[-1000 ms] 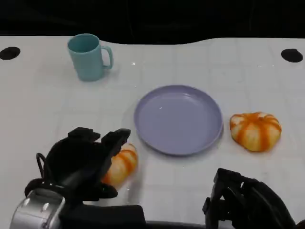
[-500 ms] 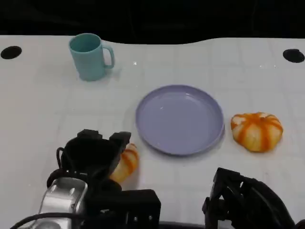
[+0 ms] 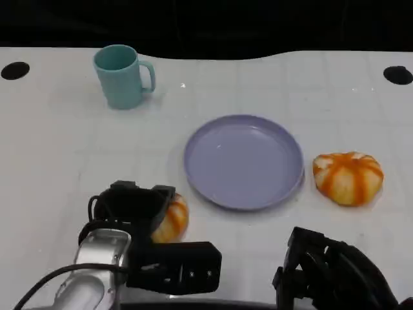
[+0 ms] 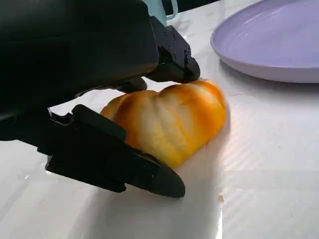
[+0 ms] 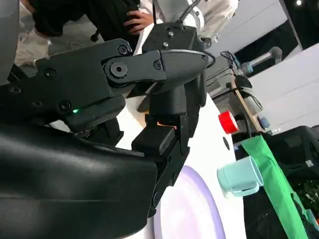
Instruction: Grasp the bread from the table and place it into the plate.
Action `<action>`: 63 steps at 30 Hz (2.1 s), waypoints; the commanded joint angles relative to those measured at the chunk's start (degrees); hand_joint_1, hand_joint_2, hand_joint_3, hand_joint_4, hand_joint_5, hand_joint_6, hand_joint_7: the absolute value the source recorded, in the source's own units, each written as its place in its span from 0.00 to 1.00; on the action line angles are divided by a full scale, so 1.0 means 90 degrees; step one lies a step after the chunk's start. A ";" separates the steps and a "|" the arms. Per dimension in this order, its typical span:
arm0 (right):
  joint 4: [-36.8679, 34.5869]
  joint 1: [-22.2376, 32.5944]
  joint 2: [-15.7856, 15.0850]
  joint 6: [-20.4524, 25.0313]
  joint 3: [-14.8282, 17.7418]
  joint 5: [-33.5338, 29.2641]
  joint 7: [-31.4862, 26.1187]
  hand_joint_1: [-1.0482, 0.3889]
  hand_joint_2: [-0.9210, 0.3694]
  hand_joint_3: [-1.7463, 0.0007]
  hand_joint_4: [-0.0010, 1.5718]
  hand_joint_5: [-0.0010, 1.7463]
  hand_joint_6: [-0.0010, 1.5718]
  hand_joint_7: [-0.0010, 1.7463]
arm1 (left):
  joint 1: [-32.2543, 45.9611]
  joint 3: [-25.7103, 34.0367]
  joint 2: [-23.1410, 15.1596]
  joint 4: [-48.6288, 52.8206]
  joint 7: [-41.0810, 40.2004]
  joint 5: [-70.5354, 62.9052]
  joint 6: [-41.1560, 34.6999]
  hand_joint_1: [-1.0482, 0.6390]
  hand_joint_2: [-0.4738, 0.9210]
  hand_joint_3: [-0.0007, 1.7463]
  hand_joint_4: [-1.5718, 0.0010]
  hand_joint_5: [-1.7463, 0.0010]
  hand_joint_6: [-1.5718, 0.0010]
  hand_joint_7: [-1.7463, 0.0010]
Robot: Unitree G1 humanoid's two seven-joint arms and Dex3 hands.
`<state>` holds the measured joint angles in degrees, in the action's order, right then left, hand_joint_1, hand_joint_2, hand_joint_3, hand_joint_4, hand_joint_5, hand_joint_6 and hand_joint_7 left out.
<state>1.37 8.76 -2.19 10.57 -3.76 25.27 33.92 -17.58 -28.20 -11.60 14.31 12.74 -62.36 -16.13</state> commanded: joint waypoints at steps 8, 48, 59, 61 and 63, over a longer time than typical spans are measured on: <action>0.0065 0.0055 -0.0027 -0.0026 0.0051 0.0071 0.0016 0.24 0.00 0.86 0.54 0.93 0.48 0.81 | -0.0412 -0.0394 -0.0085 0.1991 -0.1661 0.0384 0.0556 0.40 0.99 0.01 0.55 0.28 0.46 0.98; -0.0196 0.0025 0.0112 -0.0242 -0.0003 0.0055 0.0166 0.24 0.00 0.86 0.53 0.93 0.47 0.80 | -0.0138 0.0106 -0.0996 0.1357 -0.5012 0.1463 0.2669 0.52 0.90 0.20 0.50 0.00 0.64 0.00; -0.0374 -0.0053 0.0138 -0.0148 0.0056 0.0147 0.0326 0.24 0.00 0.87 0.55 0.92 0.50 0.78 | -0.0247 0.0429 -0.0907 0.0611 -0.4514 0.1629 0.2756 0.51 0.69 0.54 0.47 0.00 0.60 0.00; -0.0435 -0.0080 0.0125 -0.0154 0.0044 0.0150 0.0401 0.24 0.00 0.88 0.55 0.92 0.50 0.78 | -0.0367 0.0445 -0.0822 0.0594 -0.4507 0.1684 0.2841 0.51 0.68 0.59 0.45 0.00 0.58 0.00; -0.0426 -0.0062 0.0130 -0.0166 0.0024 0.0103 0.0376 0.24 0.00 0.88 0.55 0.91 0.49 0.77 | -0.0521 0.0413 -0.0770 0.0644 -0.4543 0.1628 0.2894 0.51 0.65 0.60 0.44 0.00 0.57 0.00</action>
<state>-2.07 8.40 -0.50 8.97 -3.76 25.89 37.03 -19.88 -25.03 -18.65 20.31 -28.20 -47.62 9.10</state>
